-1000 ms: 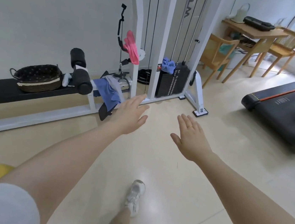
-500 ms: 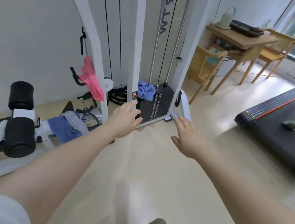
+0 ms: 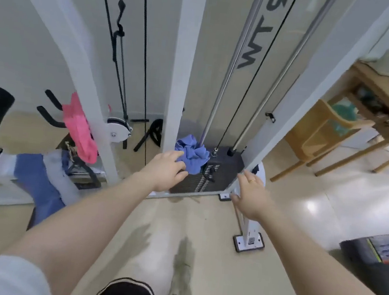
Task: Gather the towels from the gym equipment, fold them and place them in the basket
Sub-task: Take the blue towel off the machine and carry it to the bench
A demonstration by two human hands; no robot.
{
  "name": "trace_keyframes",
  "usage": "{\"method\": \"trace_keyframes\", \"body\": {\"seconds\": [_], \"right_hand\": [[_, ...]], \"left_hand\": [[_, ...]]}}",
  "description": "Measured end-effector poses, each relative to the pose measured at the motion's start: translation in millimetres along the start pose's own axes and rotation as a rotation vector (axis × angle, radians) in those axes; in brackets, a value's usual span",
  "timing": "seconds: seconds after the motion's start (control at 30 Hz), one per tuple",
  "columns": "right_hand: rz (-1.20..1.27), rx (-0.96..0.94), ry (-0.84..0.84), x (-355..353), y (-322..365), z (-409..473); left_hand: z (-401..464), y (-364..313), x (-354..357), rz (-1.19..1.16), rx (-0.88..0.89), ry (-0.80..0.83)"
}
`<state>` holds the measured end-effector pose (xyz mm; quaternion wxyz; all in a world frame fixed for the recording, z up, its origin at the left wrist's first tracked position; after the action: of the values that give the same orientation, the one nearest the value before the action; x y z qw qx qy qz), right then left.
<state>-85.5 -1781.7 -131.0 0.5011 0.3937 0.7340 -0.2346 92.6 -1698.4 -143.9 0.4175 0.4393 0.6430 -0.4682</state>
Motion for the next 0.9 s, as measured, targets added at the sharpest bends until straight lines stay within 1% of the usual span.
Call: {"method": "trace_keyframes", "body": {"seconds": [0.1,0.17,0.23,0.3,0.37,0.43,0.5,0.57,0.6,0.67,0.73,0.77,0.83,0.9], "right_hand": [[0.034,-0.028,0.047,3,-13,70],[0.010,-0.064,0.113,21,-9,109],[0.006,-0.118,0.179,44,0,152],[0.049,-0.165,0.239,68,10,199],[0.127,-0.183,0.270,90,20,243],[0.284,-0.164,0.225,102,30,288],[0.426,-0.147,0.162,115,41,326],[0.490,-0.116,0.127,140,49,360],[0.530,-0.064,0.120,151,50,370],[0.509,0.018,0.078,170,50,388],[0.316,0.018,0.058,183,49,396],[0.269,-0.006,0.072,186,50,397],[0.327,-0.038,0.081,186,47,395],[0.453,-0.049,0.099,177,40,385]], "left_hand": [[51,11,0,-0.064,-0.083,0.021],[81,19,5,-0.106,-0.121,0.050],[114,28,12,-0.115,-0.120,0.046],[147,43,24,-0.134,-0.142,0.025],[171,60,44,-0.197,-0.202,0.008],[193,81,70,-0.225,-0.264,-0.022],[208,96,91,-0.261,-0.269,-0.096],[220,112,112,-0.300,-0.278,-0.089],[224,119,122,-0.333,-0.276,-0.083],[231,132,133,-0.375,-0.269,-0.095],[232,138,144,-0.354,-0.261,-0.061],[232,139,150,-0.342,-0.264,-0.031],[228,137,156,-0.341,-0.276,0.005],[221,130,152,-0.332,-0.268,-0.002]]}}
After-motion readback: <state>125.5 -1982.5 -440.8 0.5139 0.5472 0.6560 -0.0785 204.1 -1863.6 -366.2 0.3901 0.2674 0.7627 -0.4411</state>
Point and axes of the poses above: each hand's wrist, its own z-axis towards the middle knuckle, its own x-axis out of the palm, y = z × x, the point moved 8 cm from there along z, towards the middle knuckle, and after that the axes turned 2 degrees about x, right-handed, at the moved point
